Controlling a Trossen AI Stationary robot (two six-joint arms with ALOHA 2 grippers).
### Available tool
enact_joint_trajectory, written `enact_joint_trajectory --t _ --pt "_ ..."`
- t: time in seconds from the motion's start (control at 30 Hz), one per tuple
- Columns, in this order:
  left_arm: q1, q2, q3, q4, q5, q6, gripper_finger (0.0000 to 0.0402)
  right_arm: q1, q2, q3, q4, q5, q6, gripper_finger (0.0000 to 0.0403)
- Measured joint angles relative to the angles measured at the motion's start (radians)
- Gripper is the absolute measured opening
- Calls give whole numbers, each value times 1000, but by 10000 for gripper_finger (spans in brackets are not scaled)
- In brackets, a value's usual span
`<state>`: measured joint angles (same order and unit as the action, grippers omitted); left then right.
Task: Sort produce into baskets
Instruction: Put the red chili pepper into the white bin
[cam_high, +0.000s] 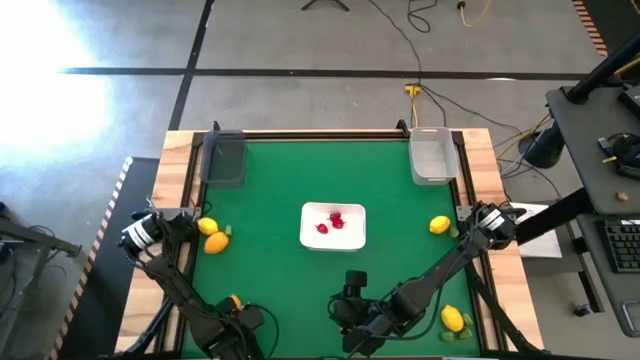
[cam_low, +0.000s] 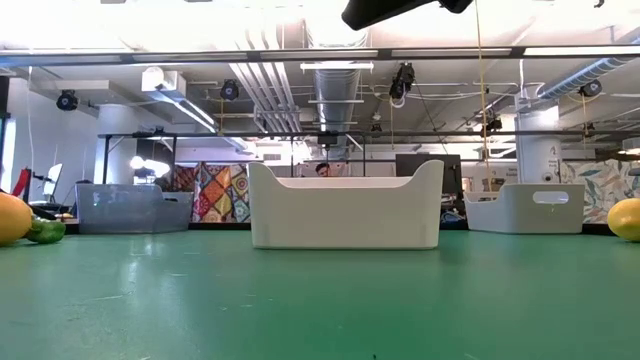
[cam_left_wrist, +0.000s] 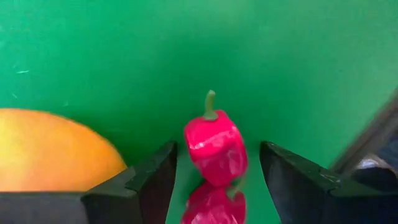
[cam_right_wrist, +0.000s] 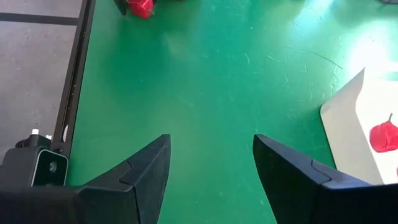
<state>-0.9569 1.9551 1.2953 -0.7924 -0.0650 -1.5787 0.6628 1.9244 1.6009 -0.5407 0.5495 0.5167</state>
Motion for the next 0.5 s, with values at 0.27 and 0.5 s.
enact_joint_trajectory --t 0.27,0.5 --pt "0 21 3 -8 -23 -2 183 0 0 0 0 -1 0 221" --pt "15 14 2 -56 -48 -27 92 0 0 0 0 -1 -30 221"
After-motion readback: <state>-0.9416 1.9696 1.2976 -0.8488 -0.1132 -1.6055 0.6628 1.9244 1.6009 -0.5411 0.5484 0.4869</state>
